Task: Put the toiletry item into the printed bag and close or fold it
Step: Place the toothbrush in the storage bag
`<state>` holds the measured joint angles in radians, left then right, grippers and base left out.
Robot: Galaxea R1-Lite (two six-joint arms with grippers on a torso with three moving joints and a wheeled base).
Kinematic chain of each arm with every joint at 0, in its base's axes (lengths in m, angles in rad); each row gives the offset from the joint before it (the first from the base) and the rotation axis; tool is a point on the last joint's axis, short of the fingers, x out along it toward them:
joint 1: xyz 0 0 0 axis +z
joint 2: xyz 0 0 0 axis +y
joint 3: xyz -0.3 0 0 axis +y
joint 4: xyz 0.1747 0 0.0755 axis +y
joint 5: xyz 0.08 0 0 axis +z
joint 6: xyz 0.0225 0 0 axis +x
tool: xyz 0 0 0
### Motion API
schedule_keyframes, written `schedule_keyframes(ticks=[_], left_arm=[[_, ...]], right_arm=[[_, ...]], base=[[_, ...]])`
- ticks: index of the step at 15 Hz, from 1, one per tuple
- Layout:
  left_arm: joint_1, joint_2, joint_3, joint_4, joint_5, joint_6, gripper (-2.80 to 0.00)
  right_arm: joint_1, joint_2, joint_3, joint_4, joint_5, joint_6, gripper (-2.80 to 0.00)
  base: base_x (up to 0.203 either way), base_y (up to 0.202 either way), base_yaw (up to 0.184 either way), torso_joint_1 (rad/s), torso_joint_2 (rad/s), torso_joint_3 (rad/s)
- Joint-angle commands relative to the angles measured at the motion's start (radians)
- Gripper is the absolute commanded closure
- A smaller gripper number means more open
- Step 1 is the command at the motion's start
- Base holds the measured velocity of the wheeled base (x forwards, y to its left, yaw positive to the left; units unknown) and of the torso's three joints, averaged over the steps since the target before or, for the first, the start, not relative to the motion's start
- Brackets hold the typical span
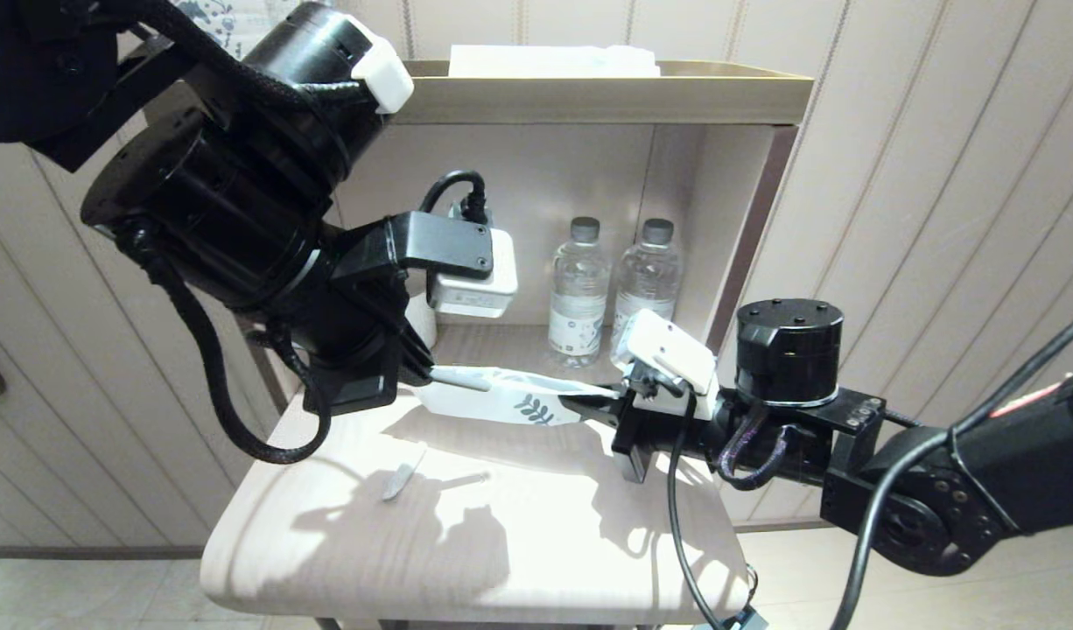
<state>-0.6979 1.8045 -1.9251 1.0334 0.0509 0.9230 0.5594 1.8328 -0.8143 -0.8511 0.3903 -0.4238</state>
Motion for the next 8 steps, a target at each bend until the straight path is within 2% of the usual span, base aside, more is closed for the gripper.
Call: schedule_keyframes(ticks=[1, 8], left_arm=[[0.011, 0.023, 0.000, -0.006, 0.001, 0.005, 0.00], [0.026, 0.051, 0.000, -0.010, -0.005, 0.004, 0.00]], right_arm=[[0.002, -0.005, 0.006, -0.005, 0.006, -0.003, 0.00], [0.010, -0.024, 0.017, -0.005, 0.016, -0.003, 0.00]], base=[[0.000, 0.000, 0.000, 0.000, 0.00, 0.000], [0.000, 0.000, 0.000, 0.000, 0.00, 0.000]])
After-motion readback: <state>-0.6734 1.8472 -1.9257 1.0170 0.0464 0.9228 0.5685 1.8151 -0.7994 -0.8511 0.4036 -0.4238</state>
